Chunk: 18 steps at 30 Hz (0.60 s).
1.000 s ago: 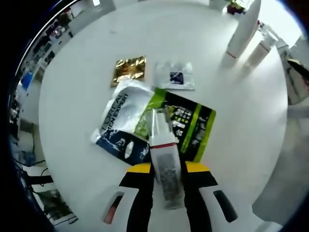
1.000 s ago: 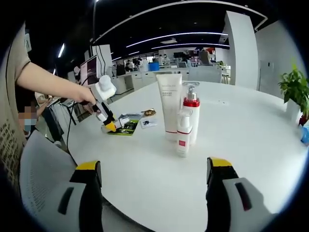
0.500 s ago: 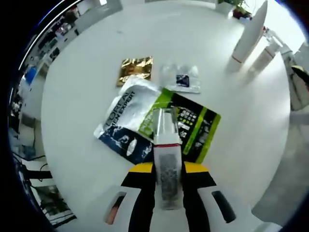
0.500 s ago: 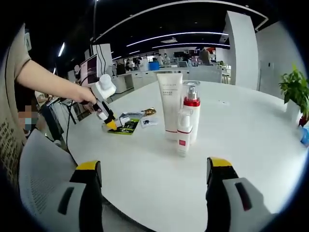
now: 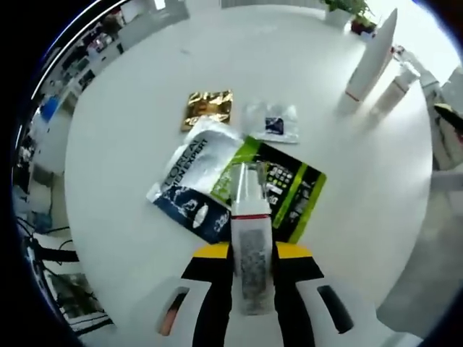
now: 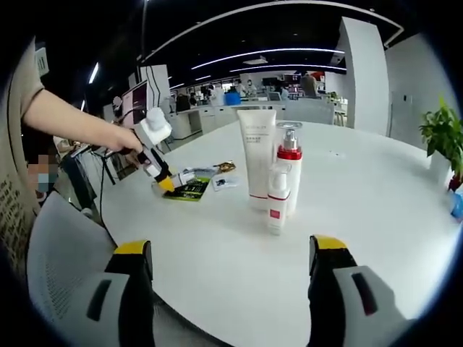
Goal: Arrange the skincare products in the storage area until every visible bottle or jar stands upright without overlapping.
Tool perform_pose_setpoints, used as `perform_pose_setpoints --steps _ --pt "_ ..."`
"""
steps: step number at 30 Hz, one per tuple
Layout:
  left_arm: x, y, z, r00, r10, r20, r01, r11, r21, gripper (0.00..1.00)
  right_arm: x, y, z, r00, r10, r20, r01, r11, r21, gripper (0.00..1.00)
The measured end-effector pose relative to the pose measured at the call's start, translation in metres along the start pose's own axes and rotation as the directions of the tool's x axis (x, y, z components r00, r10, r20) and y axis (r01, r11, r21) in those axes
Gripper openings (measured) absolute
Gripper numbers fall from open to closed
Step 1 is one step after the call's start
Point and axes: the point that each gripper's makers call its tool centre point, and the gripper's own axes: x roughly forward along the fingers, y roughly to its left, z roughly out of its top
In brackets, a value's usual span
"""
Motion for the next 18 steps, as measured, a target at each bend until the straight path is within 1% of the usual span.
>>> perform_pose_setpoints --steps 5,6,8,10,11,13,16,17,18 --pt "-0.008 -0.009 0.002 0.998 -0.027 0.057 0.029 0.999 -0.038 0.17 0.001 0.003 0.0 1.0 0.014 -0.004 -0.014 1.0 -0.008 0.89" --pt "-0.01 -0.016 0.007 0.993 -0.057 0.106 0.062 0.997 -0.038 0.17 0.001 0.004 -0.001 1.0 0.017 -0.004 -0.017 1.0 -0.009 0.88" --pt "-0.015 -0.026 0.014 0.981 -0.091 0.17 0.101 0.994 -0.049 0.17 0.001 0.005 -0.001 1.0 0.024 -0.005 -0.024 1.0 -0.008 0.88" --pt "-0.02 -0.034 0.017 0.971 -0.117 0.21 0.132 0.99 -0.06 0.17 0.001 0.007 -0.001 0.999 0.031 -0.005 -0.031 0.999 -0.007 0.88" --pt "-0.021 -0.035 0.017 0.97 -0.118 0.212 0.133 0.99 -0.057 0.17 0.001 0.007 -0.001 0.999 0.034 -0.005 -0.034 0.999 -0.006 0.87" --pt "-0.025 -0.042 0.018 0.964 -0.131 0.232 0.147 0.988 -0.056 0.17 0.001 0.009 -0.001 0.999 0.04 -0.006 -0.04 0.999 -0.005 0.87" --pt "-0.032 -0.055 0.025 0.941 -0.163 0.296 0.2 0.975 -0.099 0.17 0.002 0.011 -0.001 0.999 0.052 -0.007 -0.052 0.999 -0.007 0.87" --pt "-0.036 -0.06 0.029 0.928 -0.18 0.326 0.228 0.967 -0.115 0.17 0.002 0.012 -0.001 0.998 0.058 -0.007 -0.058 0.998 -0.007 0.86" --pt "-0.038 -0.061 0.03 0.924 -0.182 0.337 0.234 0.965 -0.121 0.17 0.002 0.013 -0.001 0.998 0.061 -0.006 -0.061 0.998 -0.008 0.86"
